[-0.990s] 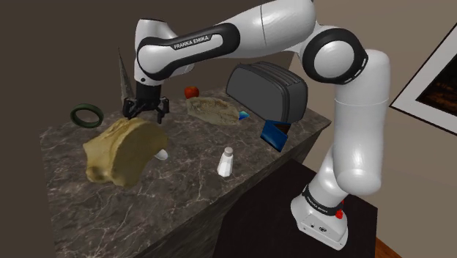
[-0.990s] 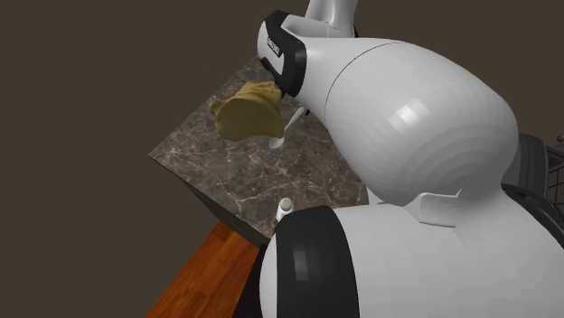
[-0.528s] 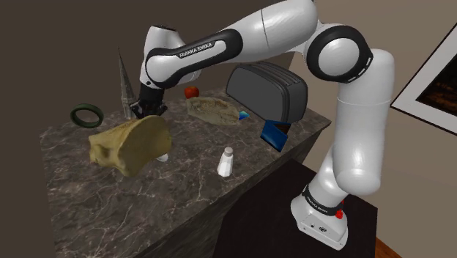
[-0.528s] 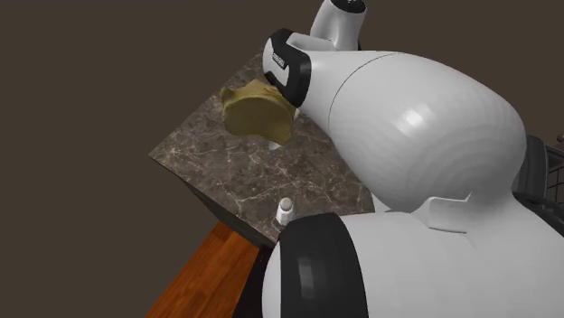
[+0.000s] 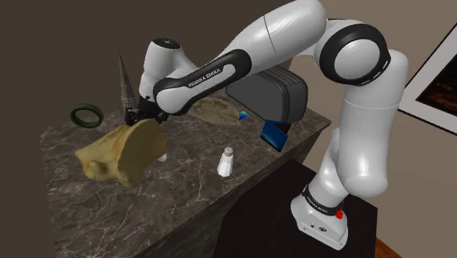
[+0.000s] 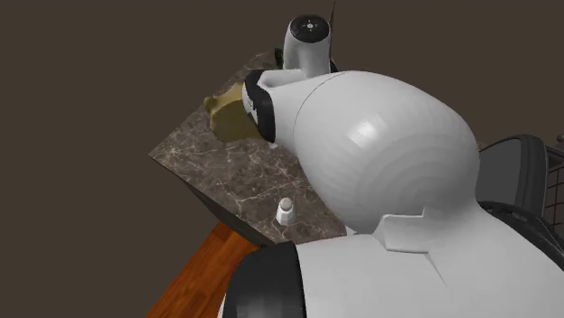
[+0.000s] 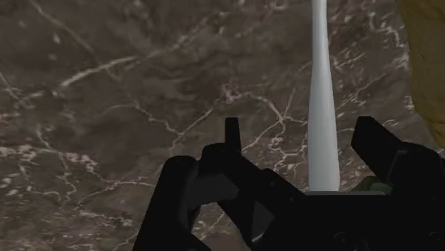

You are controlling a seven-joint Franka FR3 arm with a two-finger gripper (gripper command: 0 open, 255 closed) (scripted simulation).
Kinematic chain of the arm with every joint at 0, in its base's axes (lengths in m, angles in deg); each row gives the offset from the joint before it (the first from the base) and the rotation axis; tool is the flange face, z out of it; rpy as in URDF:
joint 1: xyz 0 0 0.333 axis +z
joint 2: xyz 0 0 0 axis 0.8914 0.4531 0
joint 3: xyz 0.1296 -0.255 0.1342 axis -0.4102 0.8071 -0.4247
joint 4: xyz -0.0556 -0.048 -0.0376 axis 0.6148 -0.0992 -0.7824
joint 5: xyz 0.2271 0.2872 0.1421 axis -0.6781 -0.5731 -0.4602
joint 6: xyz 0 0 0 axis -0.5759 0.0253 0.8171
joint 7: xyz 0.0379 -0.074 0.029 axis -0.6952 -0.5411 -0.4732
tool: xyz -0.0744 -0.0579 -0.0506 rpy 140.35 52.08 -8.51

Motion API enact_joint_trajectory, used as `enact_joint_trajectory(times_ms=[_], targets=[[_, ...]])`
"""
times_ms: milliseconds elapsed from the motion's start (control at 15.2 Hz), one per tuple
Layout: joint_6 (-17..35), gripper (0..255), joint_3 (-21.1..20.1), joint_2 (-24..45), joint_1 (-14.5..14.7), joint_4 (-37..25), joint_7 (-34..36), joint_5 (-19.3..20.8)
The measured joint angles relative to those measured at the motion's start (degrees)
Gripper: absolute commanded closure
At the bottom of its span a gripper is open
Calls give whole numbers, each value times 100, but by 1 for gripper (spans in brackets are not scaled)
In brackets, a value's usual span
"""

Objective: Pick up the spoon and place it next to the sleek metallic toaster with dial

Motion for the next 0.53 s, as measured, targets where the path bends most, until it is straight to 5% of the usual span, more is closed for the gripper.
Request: enact_joint_trajectory(times_ms=[66, 198, 528], targets=[[241, 0, 354, -103, 431, 236, 622, 955], [458, 0, 653, -59, 738, 319, 1090, 1746], [744, 0, 820, 277, 817, 216, 1276, 2036]])
